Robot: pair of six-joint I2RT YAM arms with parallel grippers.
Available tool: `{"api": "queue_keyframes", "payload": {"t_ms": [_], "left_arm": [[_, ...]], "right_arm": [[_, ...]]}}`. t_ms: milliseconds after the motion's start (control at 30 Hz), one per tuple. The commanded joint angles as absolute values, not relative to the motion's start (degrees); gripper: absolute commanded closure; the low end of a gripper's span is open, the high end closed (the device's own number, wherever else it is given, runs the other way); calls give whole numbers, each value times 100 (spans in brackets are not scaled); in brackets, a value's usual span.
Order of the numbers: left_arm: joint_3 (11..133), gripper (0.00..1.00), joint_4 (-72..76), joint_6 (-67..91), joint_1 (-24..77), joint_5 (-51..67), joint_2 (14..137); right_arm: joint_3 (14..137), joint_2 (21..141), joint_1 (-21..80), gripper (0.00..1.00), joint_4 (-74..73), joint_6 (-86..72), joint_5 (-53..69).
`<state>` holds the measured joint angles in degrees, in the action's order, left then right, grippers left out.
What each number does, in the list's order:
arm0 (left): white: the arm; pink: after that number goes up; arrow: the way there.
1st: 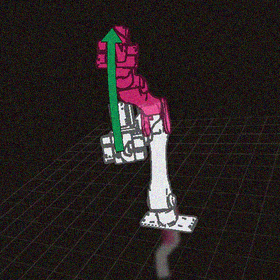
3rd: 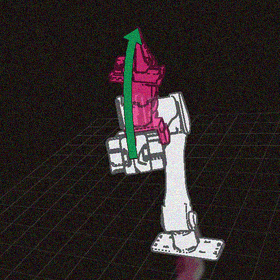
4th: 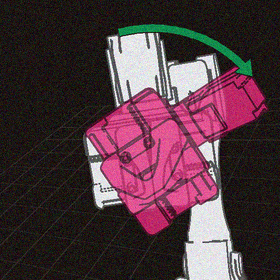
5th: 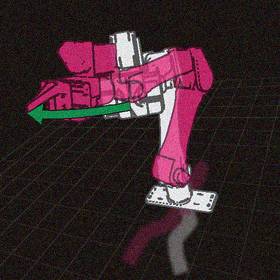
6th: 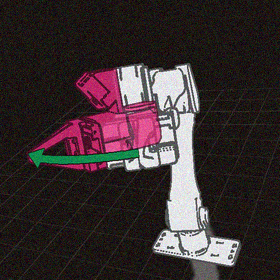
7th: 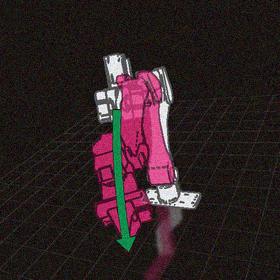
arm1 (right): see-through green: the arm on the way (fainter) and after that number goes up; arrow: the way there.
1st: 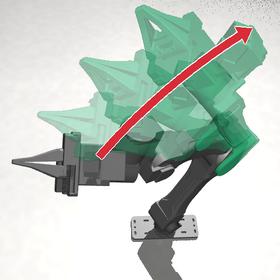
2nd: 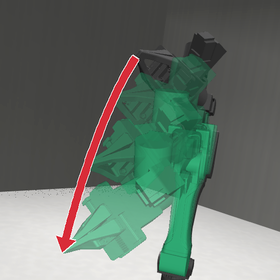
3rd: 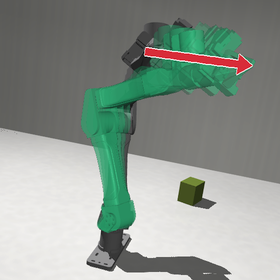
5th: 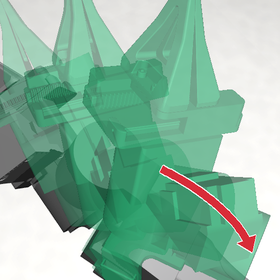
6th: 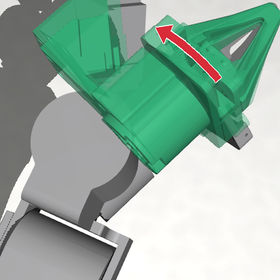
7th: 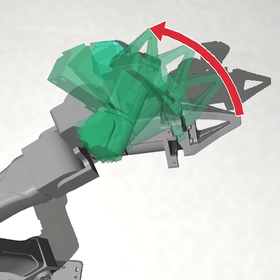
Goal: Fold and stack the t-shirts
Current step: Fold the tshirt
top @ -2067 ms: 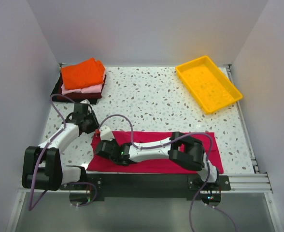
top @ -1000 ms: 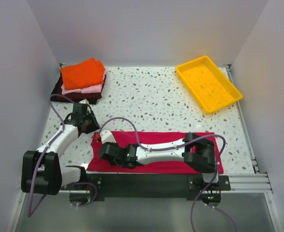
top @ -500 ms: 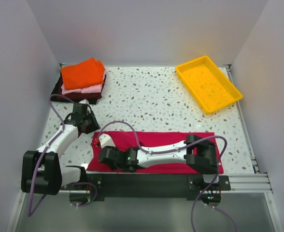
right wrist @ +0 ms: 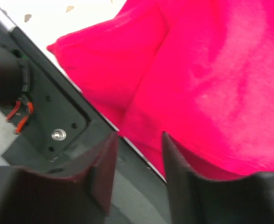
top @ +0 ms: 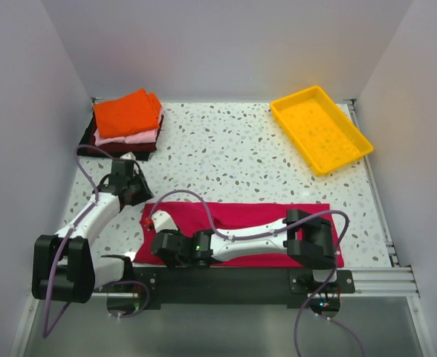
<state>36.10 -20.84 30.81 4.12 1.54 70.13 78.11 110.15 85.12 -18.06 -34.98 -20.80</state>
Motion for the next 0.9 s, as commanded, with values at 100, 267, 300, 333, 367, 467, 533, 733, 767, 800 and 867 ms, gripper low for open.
{"api": "queue_keyframes", "payload": {"t_ms": [100,267,300,333,367,467,533,733,767,800,867], "left_arm": [[3797,64,-2205,3006,360,9,6408],[3920,64,-2583,2988,360,-290,6030],[3937,64,-2636,2997,369,-307,5942],[3929,64,-2680,3014,378,-342,5741],[3929,65,-2724,3032,387,-351,5652],[3867,65,-2821,3146,466,-317,5336],[3823,66,-2839,3287,693,-351,5291],[3762,67,-2971,3919,1827,-809,5502],[3736,68,-2988,3990,1933,-791,5493],[3657,68,-3023,4112,1977,-791,5389],[3578,68,-3050,4236,2039,-765,5222]], "right_arm": [[7806,10276,8394,37,-2153,-3445,-2672],[7226,9695,7911,26,-1917,-3410,-2620],[7024,9590,7814,25,-1890,-3410,-2593],[6927,9371,7605,24,-1872,-3401,-2567],[6821,9247,7498,24,-1829,-3384,-2497],[6373,8737,7103,22,-1706,-3357,-2409],[6022,8492,6778,21,-1644,-3366,-2294],[5599,8077,6109,21,-1477,-3244,-1934],[5607,8112,6056,21,-1442,-3174,-1890],[5616,8138,5977,22,-1407,-3129,-1837],[5634,8235,5915,24,-1293,-3059,-1644]]}}
